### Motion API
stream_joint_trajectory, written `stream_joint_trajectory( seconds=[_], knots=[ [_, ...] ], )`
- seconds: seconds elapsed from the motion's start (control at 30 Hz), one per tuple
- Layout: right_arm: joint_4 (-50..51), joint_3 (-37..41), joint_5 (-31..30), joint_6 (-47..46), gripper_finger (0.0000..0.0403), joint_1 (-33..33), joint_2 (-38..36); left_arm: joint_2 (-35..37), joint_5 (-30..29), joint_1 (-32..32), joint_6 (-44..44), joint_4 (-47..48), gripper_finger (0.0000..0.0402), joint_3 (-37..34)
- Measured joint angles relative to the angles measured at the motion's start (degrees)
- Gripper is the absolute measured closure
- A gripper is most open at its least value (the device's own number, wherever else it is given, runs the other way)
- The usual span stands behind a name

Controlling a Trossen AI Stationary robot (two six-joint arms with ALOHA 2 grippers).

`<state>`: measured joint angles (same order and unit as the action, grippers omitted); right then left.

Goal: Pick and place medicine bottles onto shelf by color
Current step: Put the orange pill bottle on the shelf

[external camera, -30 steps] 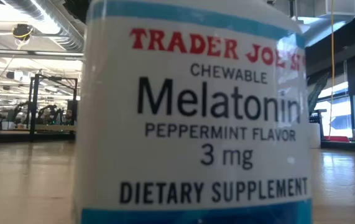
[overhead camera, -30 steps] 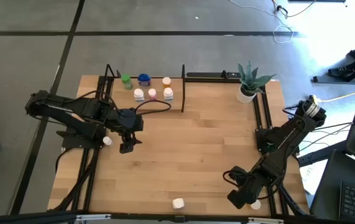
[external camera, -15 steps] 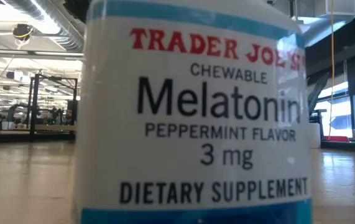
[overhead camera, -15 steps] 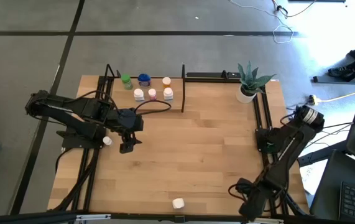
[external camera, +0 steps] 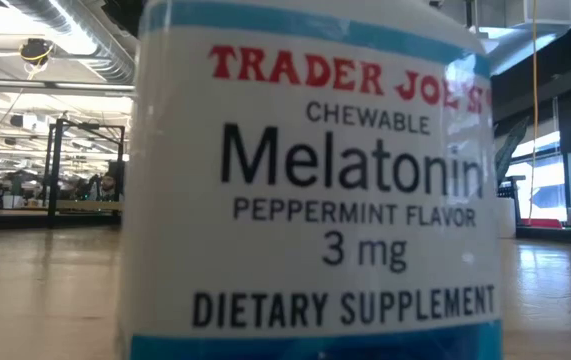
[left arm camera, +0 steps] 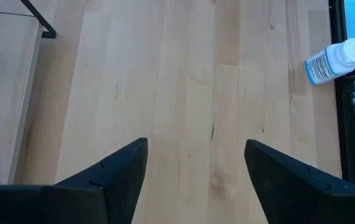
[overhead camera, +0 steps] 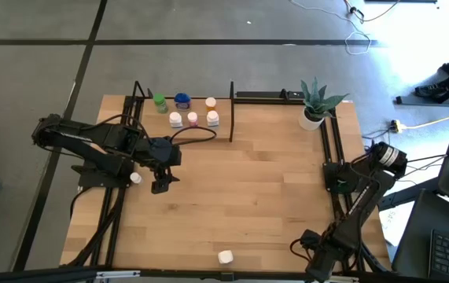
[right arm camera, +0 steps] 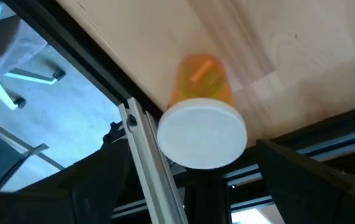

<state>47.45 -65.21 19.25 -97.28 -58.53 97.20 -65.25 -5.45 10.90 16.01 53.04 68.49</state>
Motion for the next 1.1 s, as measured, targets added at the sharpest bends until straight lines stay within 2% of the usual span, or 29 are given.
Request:
stream_joint_trajectory(
  seconds=[0.3,0.63,1.1],
  knots=[
    [0.71,0.00,0.00,0.11,0.0053,-1.15,2.82,0.00,0.00,0.00,0.00,0.00,0.0138,0.00],
    [0.68,0.00,-0.62,0.19,0.0091,-1.37,4.57,0.00,0.00,0.00,-0.01,0.00,0.0138,0.00],
    [0.60,0.00,-2.21,0.11,0.0093,-1.35,4.57,0.00,0.00,0.00,-0.02,0.00,0.0138,0.00]
  ],
)
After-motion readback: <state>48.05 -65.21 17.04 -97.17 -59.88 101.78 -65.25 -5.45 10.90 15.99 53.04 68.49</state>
